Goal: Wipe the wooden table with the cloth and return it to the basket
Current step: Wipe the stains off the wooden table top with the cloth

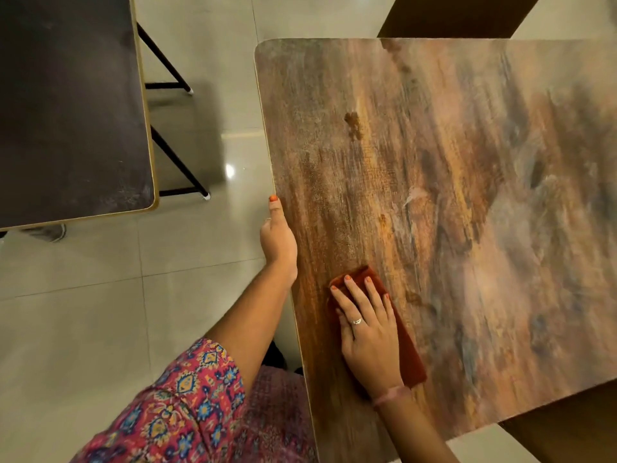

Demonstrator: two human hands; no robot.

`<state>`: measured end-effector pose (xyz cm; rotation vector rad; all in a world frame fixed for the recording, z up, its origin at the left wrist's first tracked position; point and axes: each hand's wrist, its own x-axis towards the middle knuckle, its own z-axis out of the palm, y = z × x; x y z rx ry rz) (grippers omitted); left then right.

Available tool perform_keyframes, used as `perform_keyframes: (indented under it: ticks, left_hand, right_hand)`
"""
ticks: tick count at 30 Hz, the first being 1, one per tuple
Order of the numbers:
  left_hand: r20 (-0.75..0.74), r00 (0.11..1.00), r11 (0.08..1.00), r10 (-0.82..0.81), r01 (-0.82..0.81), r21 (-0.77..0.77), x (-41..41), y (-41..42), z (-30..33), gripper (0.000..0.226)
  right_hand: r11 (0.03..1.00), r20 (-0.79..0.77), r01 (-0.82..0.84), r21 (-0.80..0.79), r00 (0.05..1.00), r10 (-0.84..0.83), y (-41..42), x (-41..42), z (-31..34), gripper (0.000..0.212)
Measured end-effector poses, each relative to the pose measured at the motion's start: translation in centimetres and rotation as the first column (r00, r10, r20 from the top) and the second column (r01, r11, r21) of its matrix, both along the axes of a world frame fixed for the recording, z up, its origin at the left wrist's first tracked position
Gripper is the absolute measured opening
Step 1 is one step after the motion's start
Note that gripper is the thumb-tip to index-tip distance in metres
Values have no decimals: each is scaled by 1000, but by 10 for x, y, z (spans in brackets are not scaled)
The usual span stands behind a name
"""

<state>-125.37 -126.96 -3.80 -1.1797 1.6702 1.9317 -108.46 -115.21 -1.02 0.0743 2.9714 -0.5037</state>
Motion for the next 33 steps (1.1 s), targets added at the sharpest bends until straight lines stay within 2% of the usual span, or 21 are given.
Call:
perform_keyframes:
  ticks: [4,9,12,14,16,18,20,22,24,26,27,28,30,32,33]
  left_hand:
    - [-43,999,995,1,-5,-96,2,2,2,52]
    - [-37,999,989,13,-19,-148,2,3,6,52]
    - [-47,999,988,25,-32,-151,2,3,4,52]
    - [-44,998,987,42,-48,-150,2,3,4,53]
    - [-41,998,986,52,-58,-155,2,3,3,53]
    - [-36,998,989,59,-63,-136,1,4,3,52]
    - [-32,997,989,65,-69,-132,1,4,4,50]
    - [-27,998,984,64,-67,-164,0,4,6,51]
    - [-20,998,981,61,-64,-181,-1,4,7,53]
    - [-11,998,982,63,-64,-177,-1,4,6,53]
    - [-10,998,981,64,-65,-181,-1,4,6,53]
    - [-9,998,979,65,-66,-191,-1,4,7,54]
    - [-9,998,978,67,-67,-200,0,4,6,54]
    - [-14,998,978,68,-69,-199,-1,4,6,54]
    - [-12,998,977,69,-70,-203,-1,5,6,55]
  right_hand:
    - [1000,-23,1,4,1000,-1,15,-54,0,40]
    - [984,-62,177,26,983,-175,42,-185,-7,41]
    - [971,-62,237,10,970,-236,27,-203,-12,44]
    - [995,-79,103,-1,992,-103,6,-166,-13,44]
    - [994,-57,-107,14,993,107,-5,-106,-12,45]
    - [945,-16,-323,53,946,324,13,-61,-9,45]
    - [895,14,-444,51,896,444,54,-65,-5,46]
    - [934,7,-354,46,935,354,86,-95,-2,46]
    - [998,-35,-42,36,998,43,100,-139,-2,45]
    - [947,-56,320,21,946,-318,87,-175,-6,44]
    - [915,-60,403,27,914,-401,72,-183,-7,45]
    - [924,-69,380,34,924,-377,55,-181,-10,46]
    - [996,-63,68,52,996,-64,28,-152,-14,47]
    - [965,-29,-258,53,965,260,37,-120,-8,47]
    - [946,-30,-320,51,946,321,56,-116,-6,47]
